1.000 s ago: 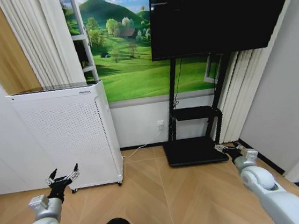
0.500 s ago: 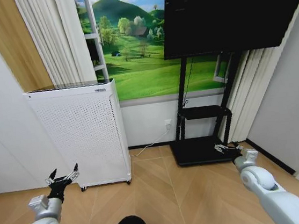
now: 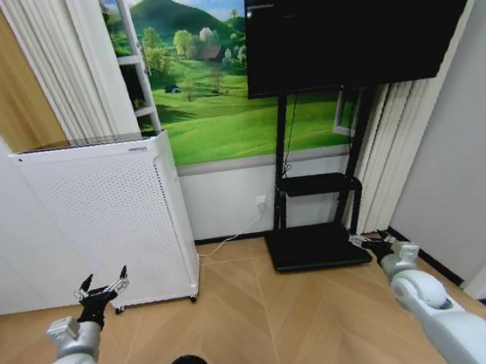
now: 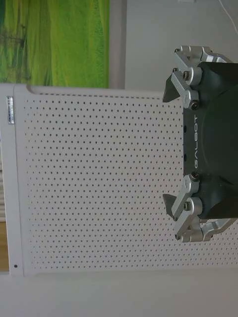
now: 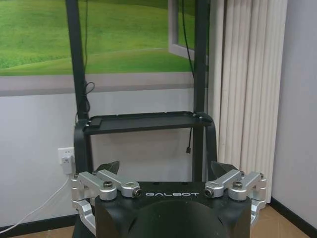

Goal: Pick up the trash bin and place the garbage on the floor into it.

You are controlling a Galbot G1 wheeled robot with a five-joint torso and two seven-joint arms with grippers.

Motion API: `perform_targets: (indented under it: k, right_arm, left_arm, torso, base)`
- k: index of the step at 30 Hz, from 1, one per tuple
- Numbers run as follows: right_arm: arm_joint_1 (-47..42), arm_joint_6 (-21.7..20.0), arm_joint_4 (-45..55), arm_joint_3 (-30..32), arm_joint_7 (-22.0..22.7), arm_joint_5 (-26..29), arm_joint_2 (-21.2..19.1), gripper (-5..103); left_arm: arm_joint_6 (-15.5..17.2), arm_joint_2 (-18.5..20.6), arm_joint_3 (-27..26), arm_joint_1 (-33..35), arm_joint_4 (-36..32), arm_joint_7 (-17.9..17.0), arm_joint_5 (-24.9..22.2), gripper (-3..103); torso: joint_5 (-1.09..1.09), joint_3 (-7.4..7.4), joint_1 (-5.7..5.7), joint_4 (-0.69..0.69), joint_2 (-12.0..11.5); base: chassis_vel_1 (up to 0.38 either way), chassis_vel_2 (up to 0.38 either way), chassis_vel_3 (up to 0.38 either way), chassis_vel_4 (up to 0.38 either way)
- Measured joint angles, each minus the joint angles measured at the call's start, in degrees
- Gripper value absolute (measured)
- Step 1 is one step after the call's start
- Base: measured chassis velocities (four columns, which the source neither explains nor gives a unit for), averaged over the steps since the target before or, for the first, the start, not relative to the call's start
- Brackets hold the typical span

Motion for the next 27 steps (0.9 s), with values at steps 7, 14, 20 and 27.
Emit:
perform_targets:
  k: [7, 14, 20, 27]
  right_arm:
    - [0.0, 0.0, 0.0, 0.0, 0.0, 0.0, 0.0, 100]
    - [0.0, 0.0, 0.0, 0.0, 0.0, 0.0, 0.0, 100]
    - [0.0, 0.0, 0.0, 0.0, 0.0, 0.0, 0.0, 100]
    - [0.0, 0.0, 0.0, 0.0, 0.0, 0.0, 0.0, 100]
  left_arm:
    - [0.0, 0.0, 0.0, 0.0, 0.0, 0.0, 0.0, 100]
    - [0.0, 0.0, 0.0, 0.0, 0.0, 0.1, 0.0, 100]
    - [0.0, 0.0, 0.0, 0.0, 0.0, 0.0, 0.0, 100]
    - [0.0, 0.0, 0.0, 0.0, 0.0, 0.0, 0.0, 100]
  torso:
    - [0.03, -0.02, -0.01, -0.02, 0.0]
    - [-0.03, -0.03, -0.02, 0.0, 0.0]
    - [-0.04, -0.03, -0.02, 0.02, -0.1]
    - [-0.03, -0.04, -0.02, -0.02, -0.1]
  base:
    - [-0.274, -0.272, 0.273, 0.266]
    - [-0.038, -0.088, 0.077, 0.027]
    - [0.097, 0.019, -0.063, -0.008]
    - [0.082, -0.143, -0.102, 0.154]
